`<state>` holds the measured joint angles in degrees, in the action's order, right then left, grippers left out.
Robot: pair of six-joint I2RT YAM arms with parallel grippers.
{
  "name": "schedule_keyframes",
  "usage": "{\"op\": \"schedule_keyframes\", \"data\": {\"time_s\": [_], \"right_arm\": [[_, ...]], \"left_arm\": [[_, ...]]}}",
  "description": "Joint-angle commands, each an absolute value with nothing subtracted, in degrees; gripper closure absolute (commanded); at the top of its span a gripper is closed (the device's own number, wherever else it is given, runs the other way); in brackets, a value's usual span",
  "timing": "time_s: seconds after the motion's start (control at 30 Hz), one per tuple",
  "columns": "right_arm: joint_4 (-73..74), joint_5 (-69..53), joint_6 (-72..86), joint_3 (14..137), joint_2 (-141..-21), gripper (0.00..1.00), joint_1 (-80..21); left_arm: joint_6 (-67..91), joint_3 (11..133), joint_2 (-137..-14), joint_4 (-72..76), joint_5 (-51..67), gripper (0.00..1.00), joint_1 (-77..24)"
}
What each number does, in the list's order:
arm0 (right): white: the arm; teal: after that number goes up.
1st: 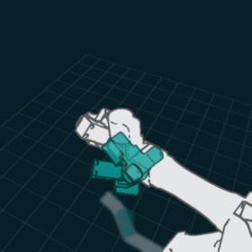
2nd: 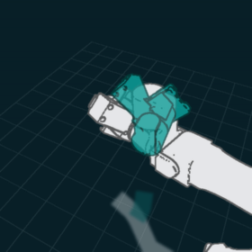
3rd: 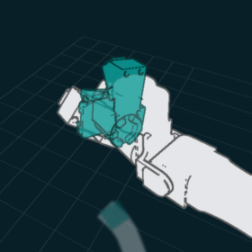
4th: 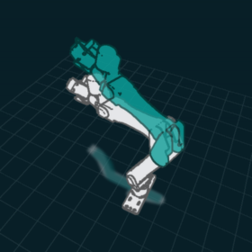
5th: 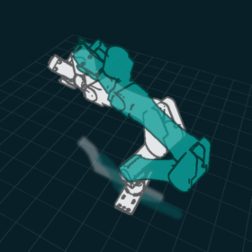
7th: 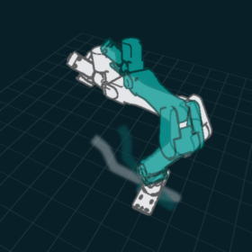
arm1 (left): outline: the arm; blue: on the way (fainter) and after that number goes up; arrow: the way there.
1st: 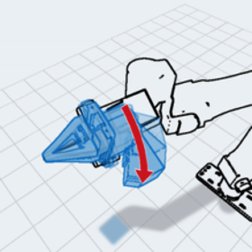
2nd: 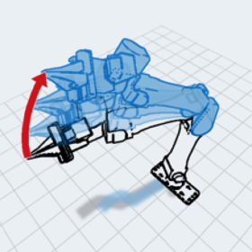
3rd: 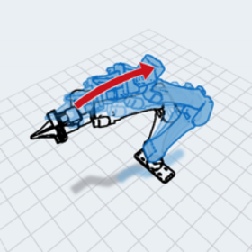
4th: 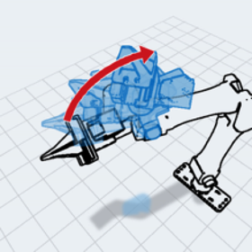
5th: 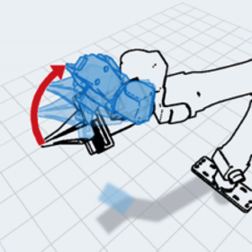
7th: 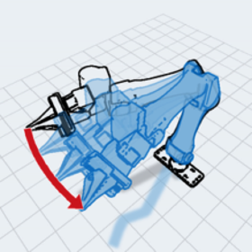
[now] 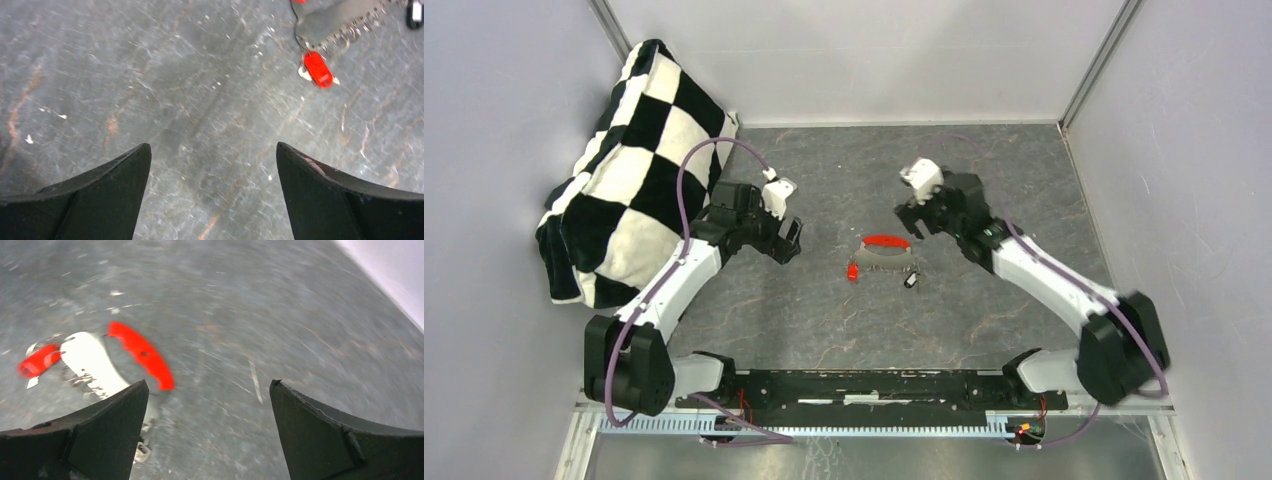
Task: Put the keys on the keyring
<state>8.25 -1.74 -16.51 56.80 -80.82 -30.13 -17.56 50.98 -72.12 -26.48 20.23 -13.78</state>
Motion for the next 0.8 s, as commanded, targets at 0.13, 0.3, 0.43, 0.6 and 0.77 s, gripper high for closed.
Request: {"op": "schedule_keyframes", "data": {"time_s": [0.13,0.3,0.43,0.6,0.77], "right_arm": [[-28.7,31.2,-9.1,25.2,-59.6,0.02,-22.8],[-30.9,39.0,-5.2,19.5,-60.0,0.02,-16.7],[-38.4,37.2,-3.1,12.8,-60.1,0.02,-10.9],[-47.3,33.3,-5.1,9.0,-64.0,0.02,-7.5],[-55.2,27.2,-6.4,7.4,-69.4,0.02,-7.0]], "left_arm": [[-12.0,42.5,-79.2,1.4,24.7,0.00,-2.0],[-10.6,34.2,-80.7,21.3,21.6,0.00,1.5],[-8.7,27.8,-81.1,34.3,19.1,0.00,2.5],[-5.5,23.7,-83.4,43.0,17.2,0.00,3.2],[-1.8,17.9,-82.4,55.3,14.6,0.00,3.2]]}}
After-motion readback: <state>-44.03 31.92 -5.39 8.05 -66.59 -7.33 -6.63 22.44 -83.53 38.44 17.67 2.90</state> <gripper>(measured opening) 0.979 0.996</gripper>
